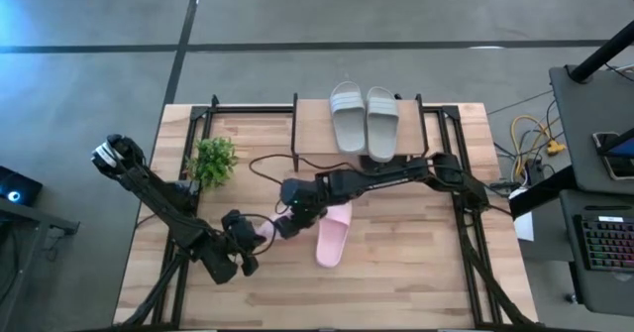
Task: Pick and place slides into the shelf
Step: Move the right pink slipper to the left side of the other pink slipper
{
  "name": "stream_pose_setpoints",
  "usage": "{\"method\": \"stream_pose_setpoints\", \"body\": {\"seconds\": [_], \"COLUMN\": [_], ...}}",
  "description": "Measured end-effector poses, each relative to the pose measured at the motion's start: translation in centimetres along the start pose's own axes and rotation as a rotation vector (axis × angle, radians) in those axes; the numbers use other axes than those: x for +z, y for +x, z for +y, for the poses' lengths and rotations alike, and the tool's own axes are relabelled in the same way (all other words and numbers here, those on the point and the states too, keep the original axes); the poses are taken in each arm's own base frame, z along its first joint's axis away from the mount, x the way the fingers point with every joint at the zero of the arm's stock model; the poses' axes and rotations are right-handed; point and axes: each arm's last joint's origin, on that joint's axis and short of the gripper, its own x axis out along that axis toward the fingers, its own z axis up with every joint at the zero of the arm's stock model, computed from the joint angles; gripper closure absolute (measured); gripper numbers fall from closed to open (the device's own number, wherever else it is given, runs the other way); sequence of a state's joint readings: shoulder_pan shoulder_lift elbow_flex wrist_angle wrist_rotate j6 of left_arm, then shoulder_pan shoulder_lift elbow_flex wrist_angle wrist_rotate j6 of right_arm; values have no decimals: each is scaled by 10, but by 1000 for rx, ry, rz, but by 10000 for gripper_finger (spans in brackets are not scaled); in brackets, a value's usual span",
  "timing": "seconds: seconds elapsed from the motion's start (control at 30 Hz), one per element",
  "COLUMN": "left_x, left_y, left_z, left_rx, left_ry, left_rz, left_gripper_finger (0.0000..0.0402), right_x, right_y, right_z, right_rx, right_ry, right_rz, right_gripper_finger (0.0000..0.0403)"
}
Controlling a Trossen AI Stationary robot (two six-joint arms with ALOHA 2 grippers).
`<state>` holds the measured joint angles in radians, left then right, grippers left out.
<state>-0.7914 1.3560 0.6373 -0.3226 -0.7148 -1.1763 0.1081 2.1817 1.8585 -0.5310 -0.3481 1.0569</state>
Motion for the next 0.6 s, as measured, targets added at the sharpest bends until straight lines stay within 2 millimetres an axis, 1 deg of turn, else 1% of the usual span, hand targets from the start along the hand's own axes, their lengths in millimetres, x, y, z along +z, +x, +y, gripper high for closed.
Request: {"method": "stream_pose_setpoints", "body": {"seconds": [0.13,0.2,0.37,0.47,0.53,0.6], "left_x": [0,0,-1,-1,0,-1], "left_y": [0,0,0,0,0,0], "left_z": [0,1,1,1,1,2], "left_rx": [2,3,4,4,4,9], "left_ry": [2,4,6,6,5,-6], "left_rz": [0,1,1,1,1,3], "left_gripper_finger": [395,395,395,395,395,395], "right_x": [0,-3,-19,-32,-39,-45], "right_y": [-11,-18,-39,-50,-54,-53], "right_z": [9,14,21,26,29,32], "right_rx": [-28,-53,-209,-371,-476,-569], "right_ry": [-124,-201,-412,-608,-791,-990], "right_rz": [21,58,166,168,155,144], "right_gripper_finger": [206,207,209,209,209,209]}}
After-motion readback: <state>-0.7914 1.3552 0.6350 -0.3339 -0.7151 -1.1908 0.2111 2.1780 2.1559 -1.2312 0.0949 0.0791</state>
